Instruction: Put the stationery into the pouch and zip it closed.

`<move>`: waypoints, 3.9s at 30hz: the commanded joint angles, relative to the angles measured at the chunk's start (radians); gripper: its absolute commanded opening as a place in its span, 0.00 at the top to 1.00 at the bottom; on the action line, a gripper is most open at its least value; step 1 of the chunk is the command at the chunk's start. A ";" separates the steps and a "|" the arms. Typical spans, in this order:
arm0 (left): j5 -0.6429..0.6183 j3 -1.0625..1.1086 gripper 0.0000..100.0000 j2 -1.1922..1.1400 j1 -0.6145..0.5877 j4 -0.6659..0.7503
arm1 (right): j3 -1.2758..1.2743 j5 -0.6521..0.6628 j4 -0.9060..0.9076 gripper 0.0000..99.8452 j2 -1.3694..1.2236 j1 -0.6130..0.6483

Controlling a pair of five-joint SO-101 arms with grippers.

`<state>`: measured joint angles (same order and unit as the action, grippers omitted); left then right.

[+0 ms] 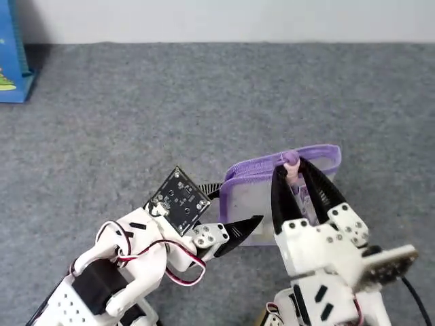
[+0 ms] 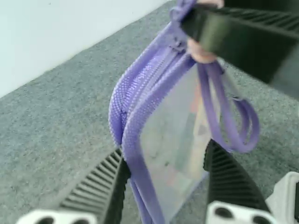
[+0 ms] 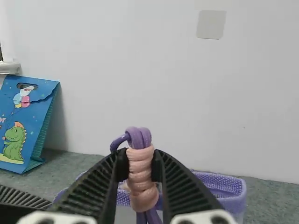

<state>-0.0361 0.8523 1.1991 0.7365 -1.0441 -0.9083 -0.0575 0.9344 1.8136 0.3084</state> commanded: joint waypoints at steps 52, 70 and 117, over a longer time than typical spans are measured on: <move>0.043 0.110 0.84 0.276 0.114 -0.072 | 0.269 0.094 0.295 0.99 0.004 0.194; 0.038 0.108 0.99 0.278 0.161 -0.121 | 0.080 0.089 0.168 0.99 0.002 -0.217; -0.011 0.140 0.84 0.606 -0.091 -0.184 | 0.035 0.060 0.077 0.99 0.004 0.047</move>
<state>-0.0407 1.0012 1.8006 0.6460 -1.2390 -0.9298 0.0084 1.0633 1.8228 0.3145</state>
